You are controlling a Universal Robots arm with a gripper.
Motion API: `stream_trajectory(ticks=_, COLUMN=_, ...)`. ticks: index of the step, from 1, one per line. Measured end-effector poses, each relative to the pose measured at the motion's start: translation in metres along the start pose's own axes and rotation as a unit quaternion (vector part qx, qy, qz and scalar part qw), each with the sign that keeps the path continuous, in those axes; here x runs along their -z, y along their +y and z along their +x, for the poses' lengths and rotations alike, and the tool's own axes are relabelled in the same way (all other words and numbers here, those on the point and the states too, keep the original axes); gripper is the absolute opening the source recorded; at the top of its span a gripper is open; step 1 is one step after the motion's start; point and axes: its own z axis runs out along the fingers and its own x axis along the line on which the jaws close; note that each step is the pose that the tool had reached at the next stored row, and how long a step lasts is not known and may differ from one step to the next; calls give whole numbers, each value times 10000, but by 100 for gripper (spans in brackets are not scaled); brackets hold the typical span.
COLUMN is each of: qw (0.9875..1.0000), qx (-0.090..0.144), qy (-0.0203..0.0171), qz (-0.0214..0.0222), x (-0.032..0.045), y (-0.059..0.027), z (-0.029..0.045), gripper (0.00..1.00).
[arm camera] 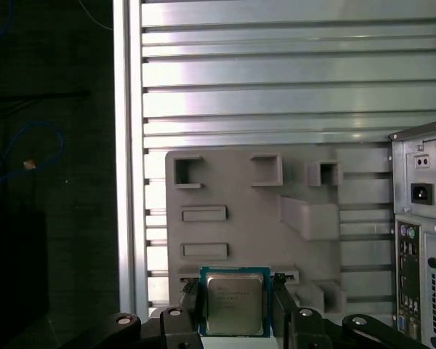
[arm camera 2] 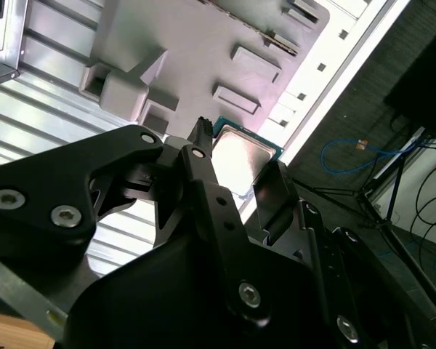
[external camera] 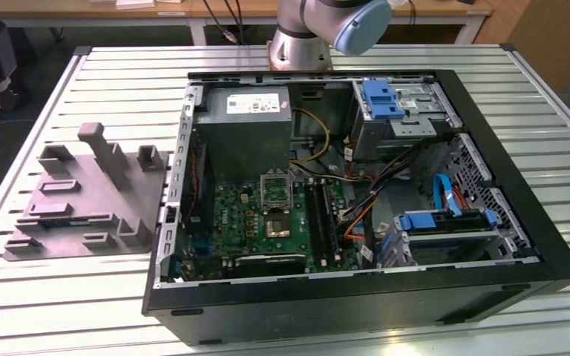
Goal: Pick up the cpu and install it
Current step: 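Pick up the cpu and move it towards the insertion slot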
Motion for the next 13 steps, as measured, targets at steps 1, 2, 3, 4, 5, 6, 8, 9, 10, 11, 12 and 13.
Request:
stream_trajectory(ticks=1, qw=10000, qx=0, qy=0, qz=0, x=0, y=0, z=-3, gripper=47)
stream_trajectory(ticks=2, qw=10000, qx=0, qy=0, qz=0, x=0, y=0, z=-6, gripper=47)
stream_trajectory(ticks=3, qw=10000, qx=0, qy=0, qz=0, x=0, y=0, z=-10, gripper=47)
stream_trajectory(ticks=4, qw=10000, qx=0, qy=0, qz=1, x=1, y=0, z=-15, gripper=47)
stream_trajectory(ticks=5, qw=10000, qx=0, qy=1, qz=0, x=1, y=1, z=-21, gripper=47)
stream_trajectory(ticks=6, qw=10000, qx=0, qy=0, qz=0, x=1, y=1, z=-26, gripper=47)
stream_trajectory(ticks=8, qw=10000, qx=0, qy=0, qz=0, x=0, y=2, z=-34, gripper=47)
stream_trajectory(ticks=9, qw=10000, qx=-1, qy=0, qz=0, x=0, y=2, z=-37, gripper=47)
stream_trajectory(ticks=10, qw=10000, qx=-1, qy=0, qz=0, x=0, y=2, z=-38, gripper=47)
stream_trajectory(ticks=11, qw=10000, qx=0, qy=0, qz=0, x=1, y=1, z=-39, gripper=47)
stream_trajectory(ticks=12, qw=10000, qx=0, qy=0, qz=0, x=1, y=1, z=-39, gripper=47)
stream_trajectory(ticks=13, qw=10000, qx=0, qy=0, qz=0, x=1, y=2, z=-40, gripper=47)
